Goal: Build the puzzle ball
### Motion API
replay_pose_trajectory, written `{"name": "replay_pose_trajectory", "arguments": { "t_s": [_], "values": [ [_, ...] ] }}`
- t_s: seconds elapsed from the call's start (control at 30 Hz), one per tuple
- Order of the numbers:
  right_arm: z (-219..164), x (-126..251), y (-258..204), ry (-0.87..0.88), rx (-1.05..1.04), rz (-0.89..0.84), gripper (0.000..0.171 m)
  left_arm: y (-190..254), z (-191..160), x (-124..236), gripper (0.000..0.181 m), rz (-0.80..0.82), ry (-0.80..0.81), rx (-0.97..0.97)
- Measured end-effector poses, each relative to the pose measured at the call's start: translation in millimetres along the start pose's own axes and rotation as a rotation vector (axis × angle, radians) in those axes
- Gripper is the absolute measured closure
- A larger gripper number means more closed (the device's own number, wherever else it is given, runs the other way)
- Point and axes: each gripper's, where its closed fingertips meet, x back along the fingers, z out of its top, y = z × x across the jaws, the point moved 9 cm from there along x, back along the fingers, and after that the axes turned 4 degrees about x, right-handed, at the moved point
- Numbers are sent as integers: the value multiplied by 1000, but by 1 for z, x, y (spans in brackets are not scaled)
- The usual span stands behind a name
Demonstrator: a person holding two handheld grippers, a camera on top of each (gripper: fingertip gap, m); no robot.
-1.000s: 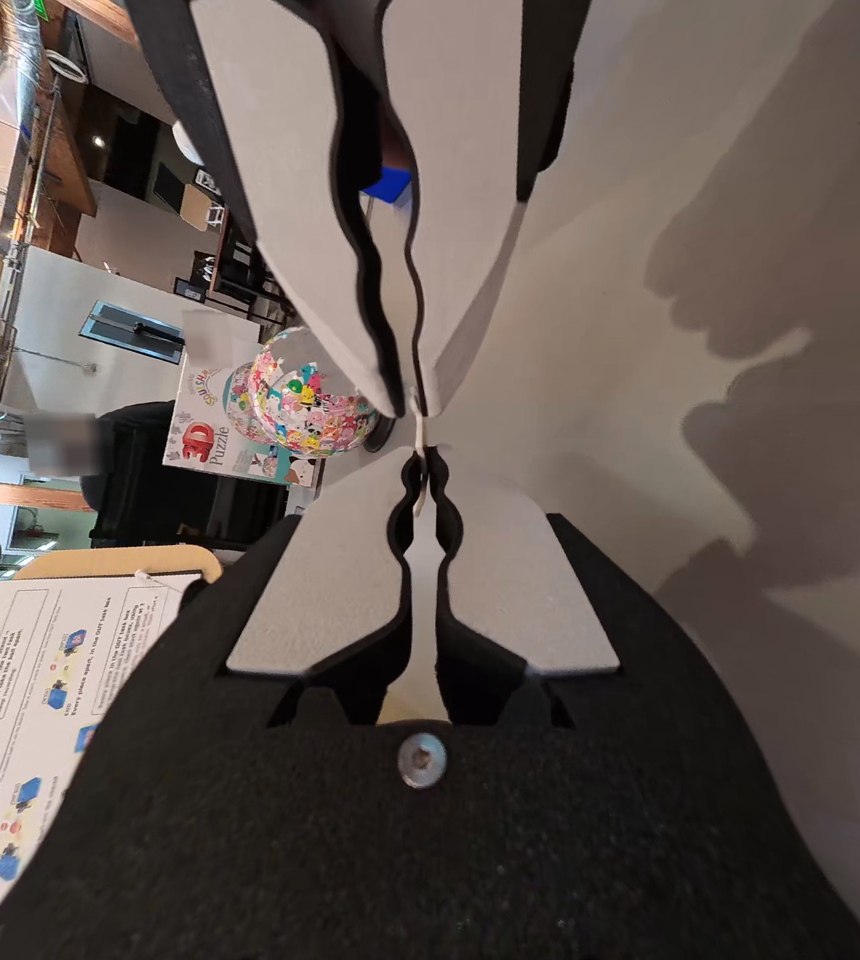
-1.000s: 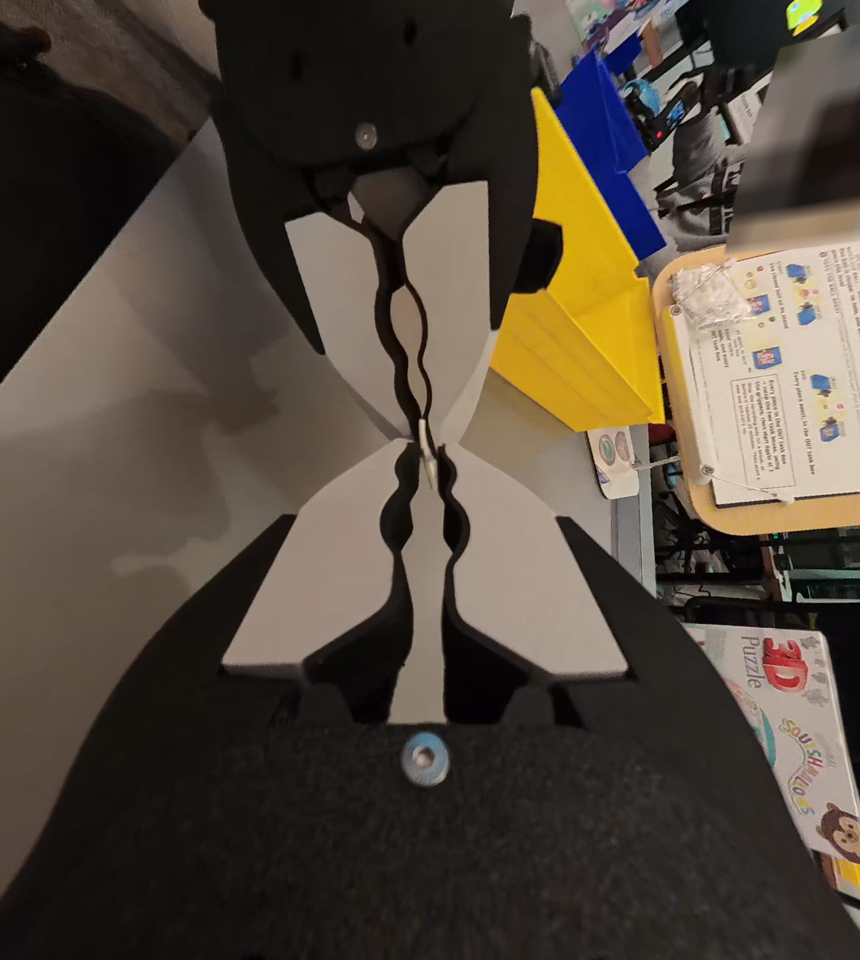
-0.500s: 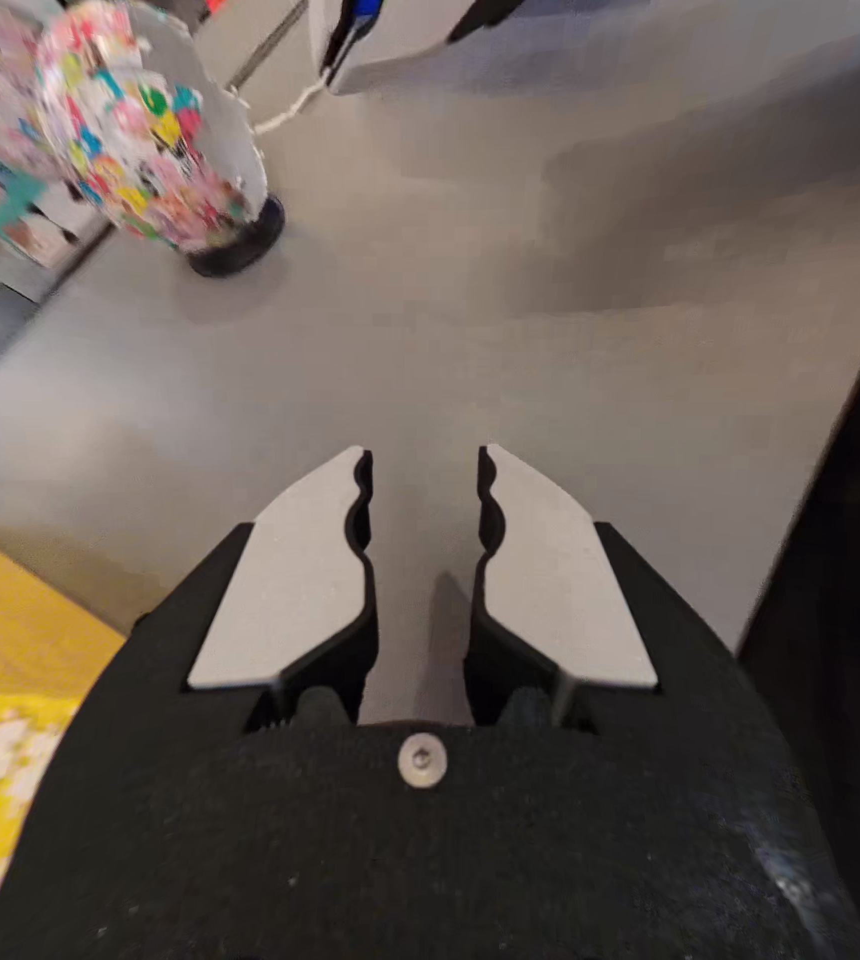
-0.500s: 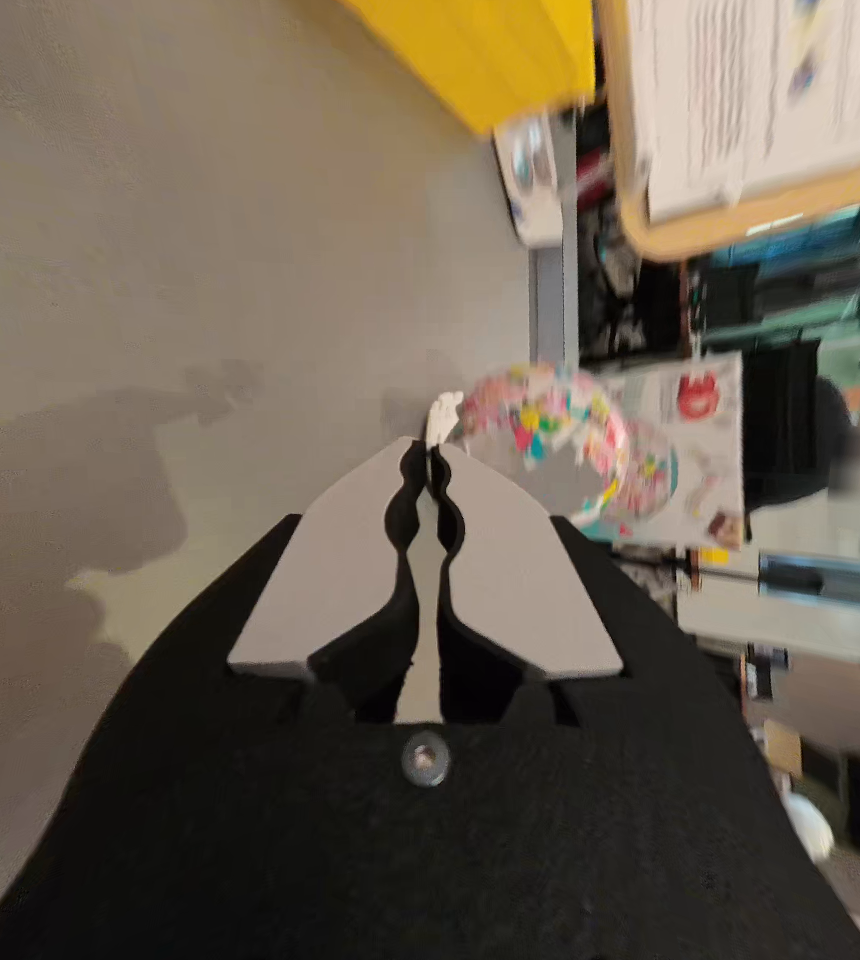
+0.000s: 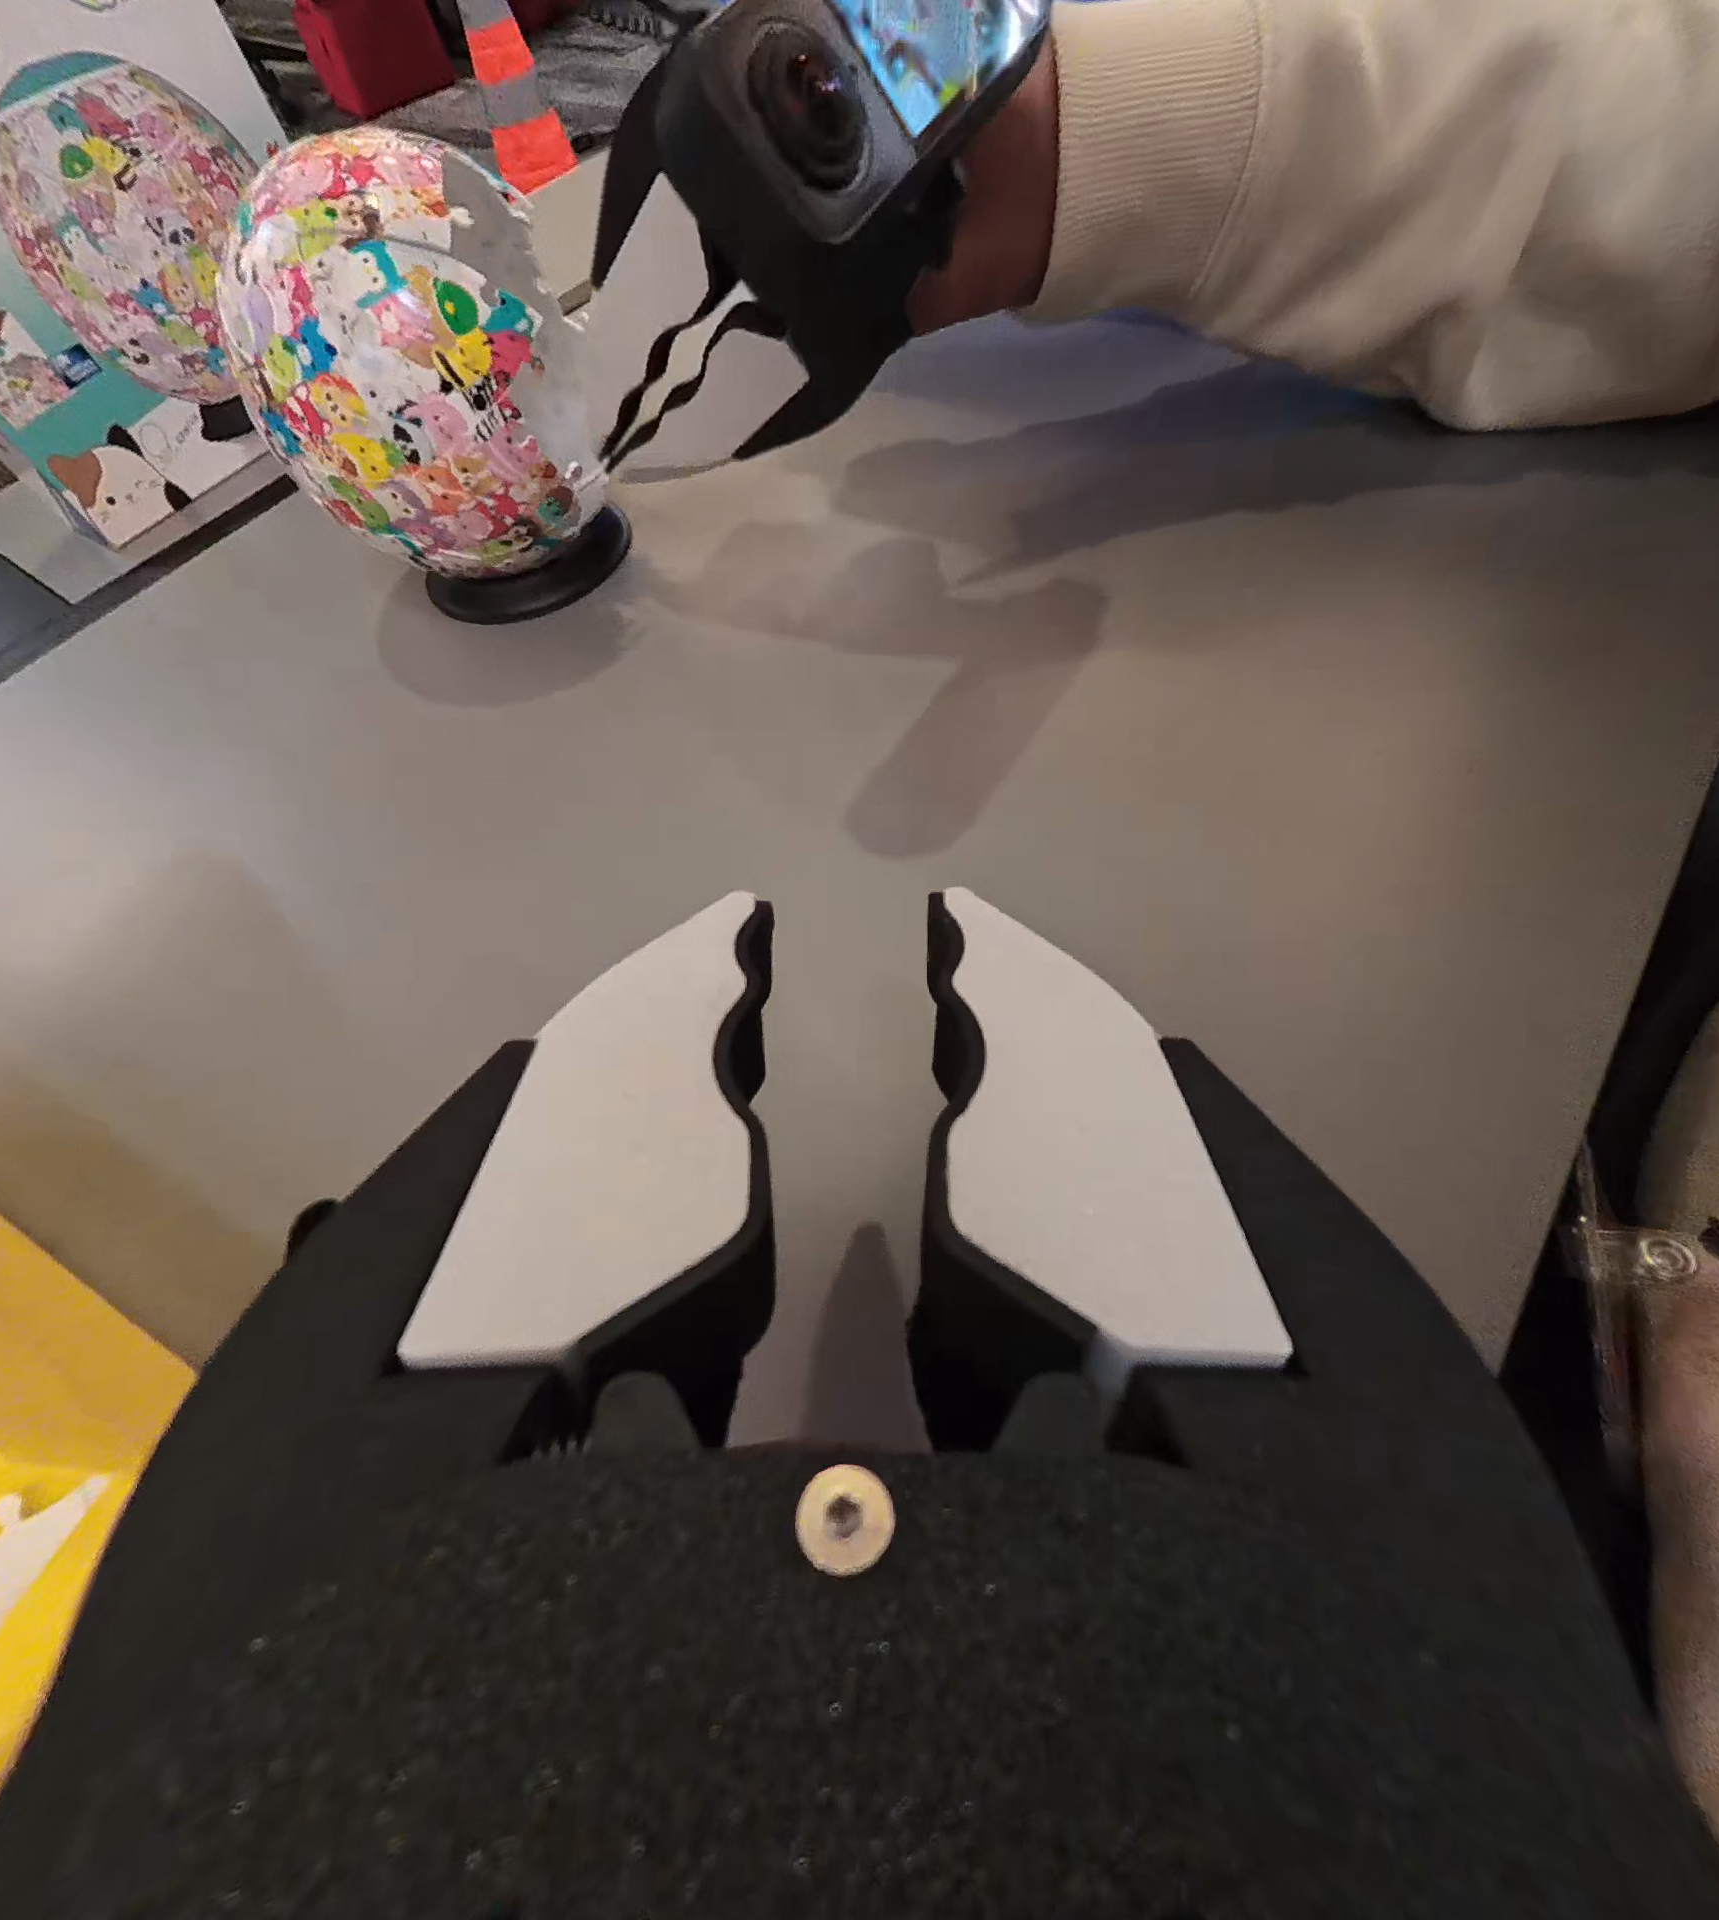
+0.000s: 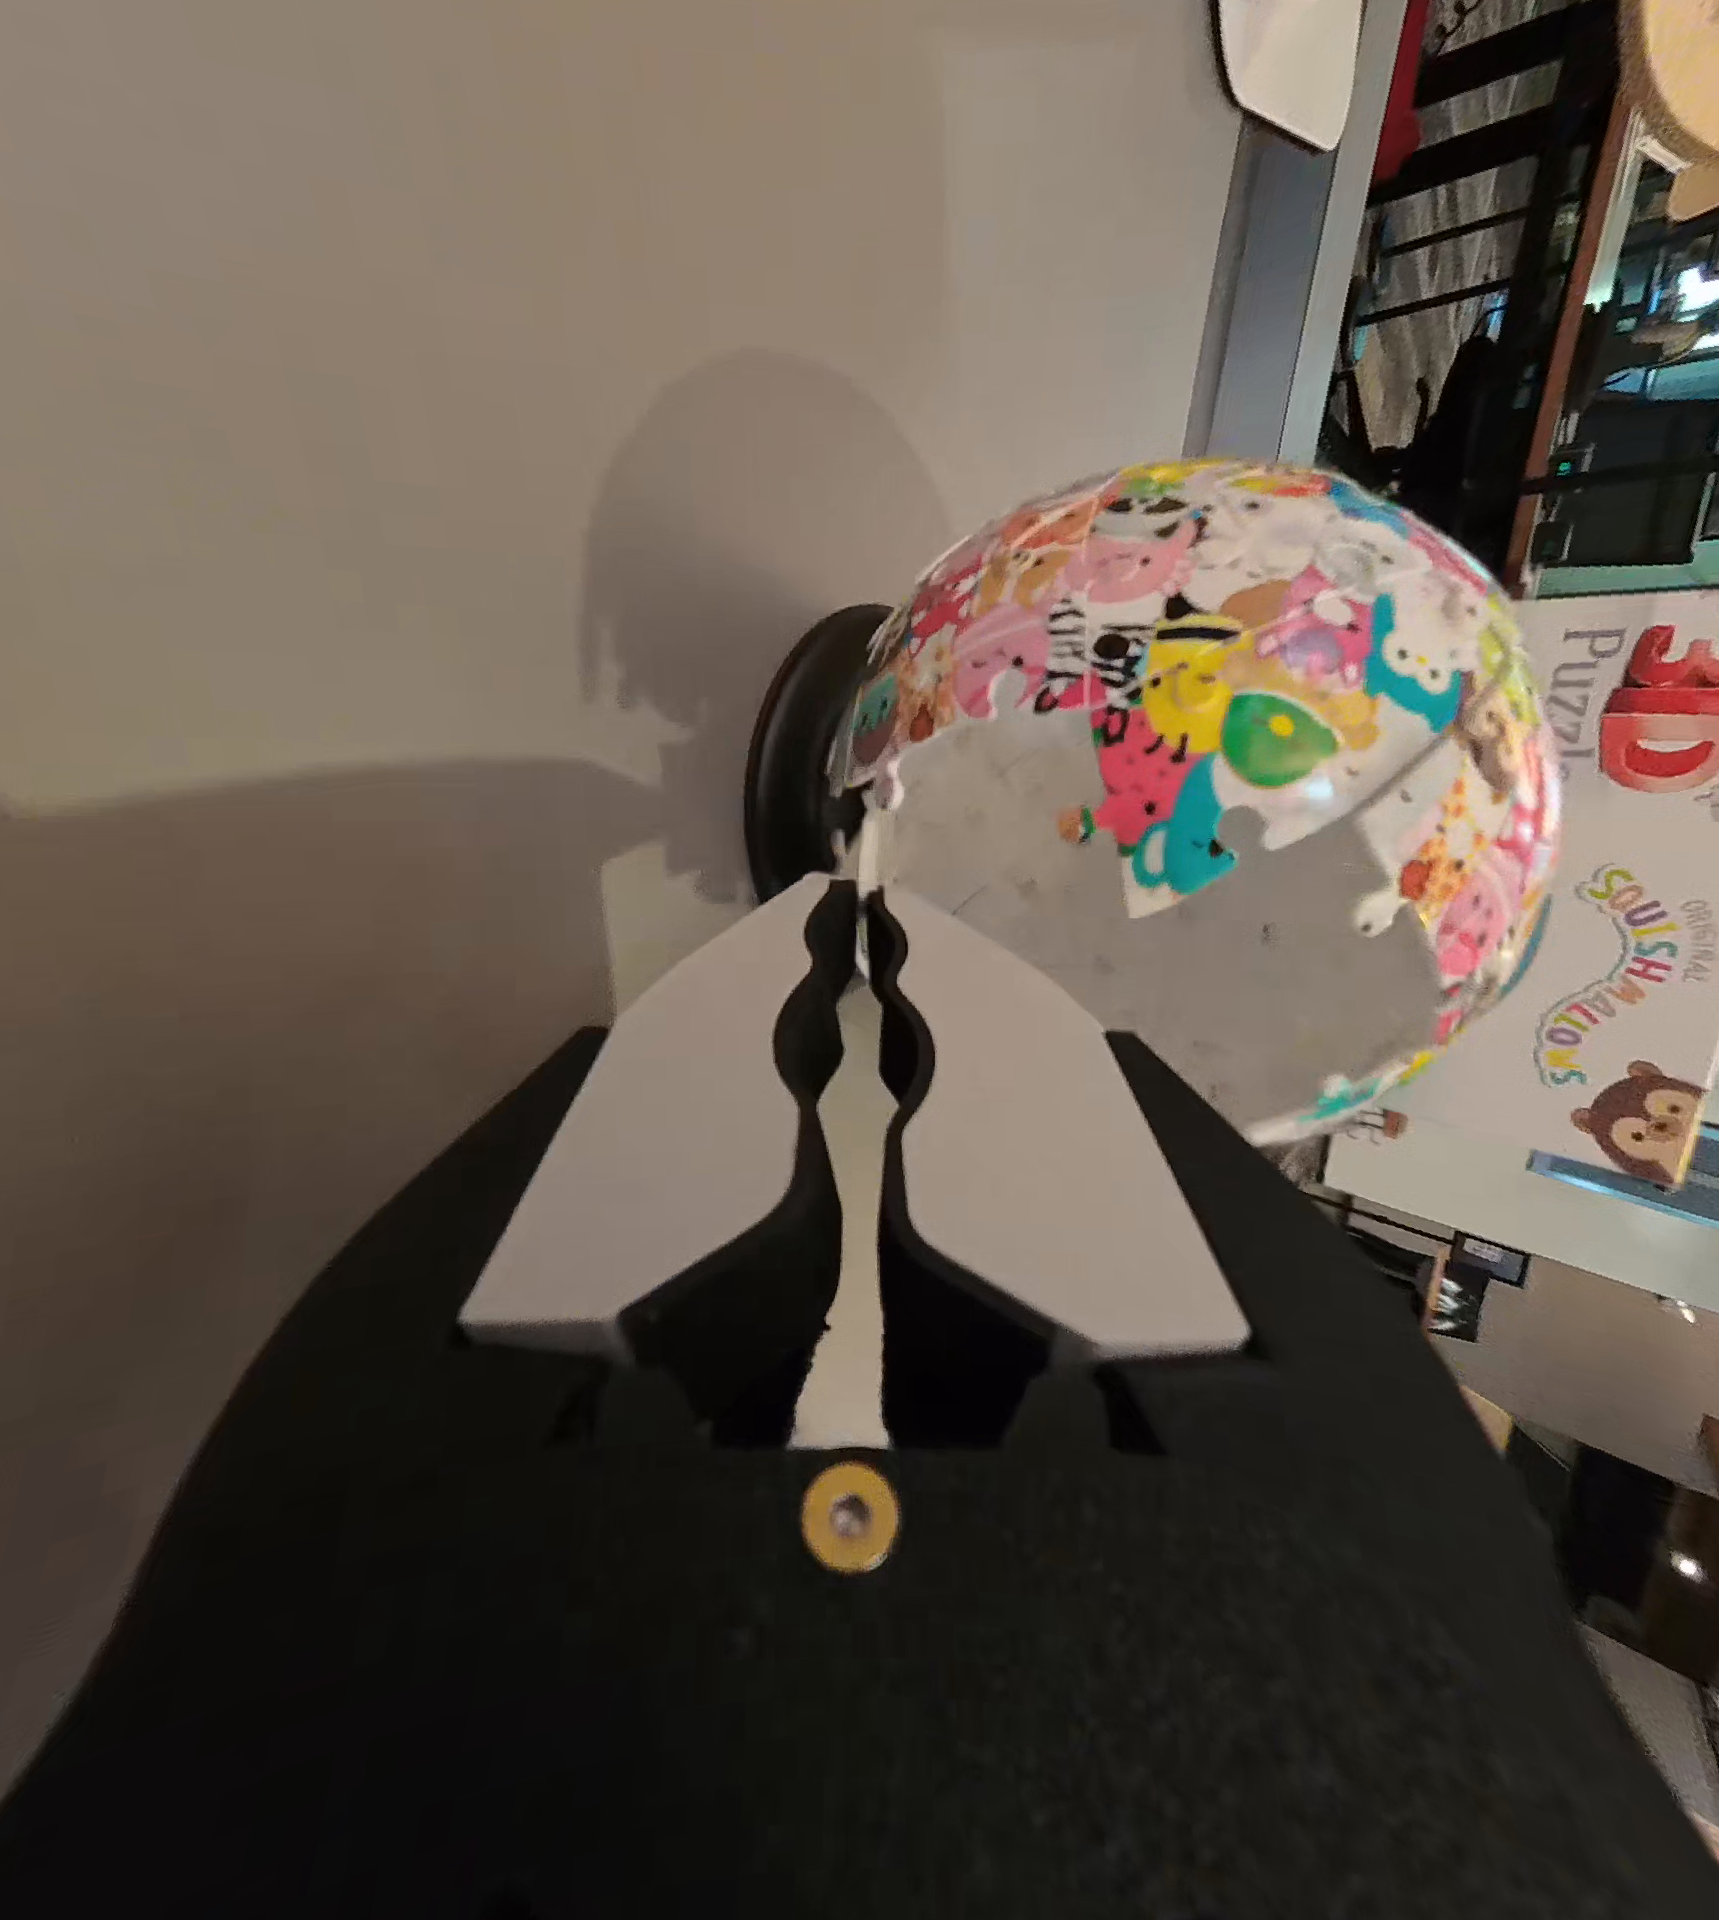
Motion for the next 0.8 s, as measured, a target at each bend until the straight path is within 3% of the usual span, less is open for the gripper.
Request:
{"name": "replay_pose_trajectory", "arguments": {
  "t_s": [0.8],
  "values": [
    [7,-25,8,-105,-109,162,169,-6,2,-2,154,-65,27,46]
  ]
}}
